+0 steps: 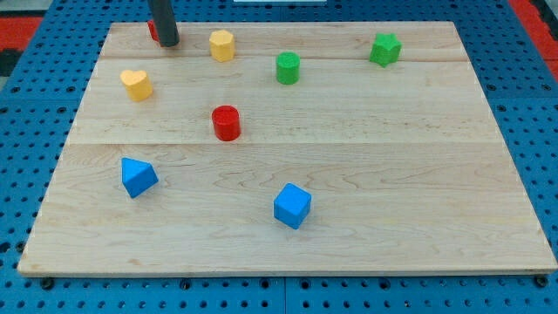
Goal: Push the red star to the top left corner of the board
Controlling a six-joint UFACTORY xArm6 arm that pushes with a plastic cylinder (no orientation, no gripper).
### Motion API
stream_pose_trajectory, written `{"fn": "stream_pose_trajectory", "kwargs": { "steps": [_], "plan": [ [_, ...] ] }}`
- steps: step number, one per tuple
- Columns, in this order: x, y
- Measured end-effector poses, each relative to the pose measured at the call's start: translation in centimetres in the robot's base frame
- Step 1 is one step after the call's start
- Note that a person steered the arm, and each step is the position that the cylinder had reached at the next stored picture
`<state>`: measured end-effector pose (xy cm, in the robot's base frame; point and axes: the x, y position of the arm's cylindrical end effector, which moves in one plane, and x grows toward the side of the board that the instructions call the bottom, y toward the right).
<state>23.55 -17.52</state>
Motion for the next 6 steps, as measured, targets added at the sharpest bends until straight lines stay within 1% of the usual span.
{"fn": "stream_pose_trajectory", "kwargs": {
  "steps": [1, 2, 3, 5, 6],
  "plan": [
    [0.3, 5.0],
    [-2.8, 8.3],
    [-4.4, 4.7],
    [-4.0, 2.9],
    [-2.4, -2.0]
  ]
}}
